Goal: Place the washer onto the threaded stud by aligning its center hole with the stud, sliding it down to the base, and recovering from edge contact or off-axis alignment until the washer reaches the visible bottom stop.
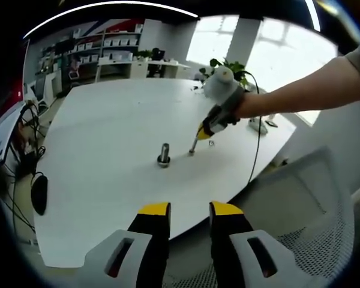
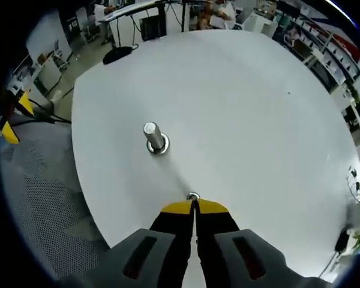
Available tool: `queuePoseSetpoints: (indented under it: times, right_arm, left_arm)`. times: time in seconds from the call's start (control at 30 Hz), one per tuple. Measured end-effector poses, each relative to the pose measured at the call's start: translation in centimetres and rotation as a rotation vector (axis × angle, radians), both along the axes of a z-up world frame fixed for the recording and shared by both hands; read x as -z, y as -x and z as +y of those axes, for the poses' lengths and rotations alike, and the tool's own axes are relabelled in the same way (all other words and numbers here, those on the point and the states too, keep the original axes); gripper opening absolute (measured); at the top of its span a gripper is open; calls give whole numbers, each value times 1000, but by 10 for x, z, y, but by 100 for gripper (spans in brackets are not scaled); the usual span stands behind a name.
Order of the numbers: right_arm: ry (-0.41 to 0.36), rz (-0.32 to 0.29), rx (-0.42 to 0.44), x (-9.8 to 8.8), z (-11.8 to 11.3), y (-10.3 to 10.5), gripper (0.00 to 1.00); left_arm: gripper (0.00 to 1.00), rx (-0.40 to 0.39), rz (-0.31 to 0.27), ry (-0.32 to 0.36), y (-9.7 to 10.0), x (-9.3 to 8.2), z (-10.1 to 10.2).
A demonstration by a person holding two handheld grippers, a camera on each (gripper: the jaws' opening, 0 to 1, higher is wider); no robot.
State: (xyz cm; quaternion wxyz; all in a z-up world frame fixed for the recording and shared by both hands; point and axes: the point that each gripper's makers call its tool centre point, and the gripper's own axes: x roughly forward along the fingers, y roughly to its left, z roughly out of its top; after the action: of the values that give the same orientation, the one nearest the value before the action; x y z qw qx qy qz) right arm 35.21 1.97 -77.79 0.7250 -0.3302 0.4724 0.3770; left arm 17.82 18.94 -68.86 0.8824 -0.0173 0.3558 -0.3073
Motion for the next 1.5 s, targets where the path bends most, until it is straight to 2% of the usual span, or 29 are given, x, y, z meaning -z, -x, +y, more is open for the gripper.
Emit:
queuePoseSetpoints:
  times: [0.07, 0.17, 0.2, 0.53, 1.2, 1.37, 1.5]
  right_arm:
    - [-41, -1, 15, -3, 5, -1, 3]
    - [-71, -40, 39, -9, 1, -10, 3]
    - [-83, -32, 62, -9, -2, -11, 3]
    - [-79, -34, 123, -5, -33, -8, 5]
    - [-75, -5, 257, 9, -133, 31, 18]
    - [-81, 6, 269, 14, -147, 36, 21]
    - [-94, 22, 252, 22, -149, 46, 23]
  left_arm:
    - [23, 2, 4, -3, 0, 1, 0]
    - [23, 0, 3, -2, 0, 0, 0]
    - [23, -3, 1, 0, -1, 0, 1]
    - [23, -4, 10, -3, -1, 1, 1]
    - [25, -29, 37, -11, 0, 5, 4]
    - [25, -47, 37, -13, -2, 4, 7]
    - [26, -64, 32, -12, -3, 4, 9]
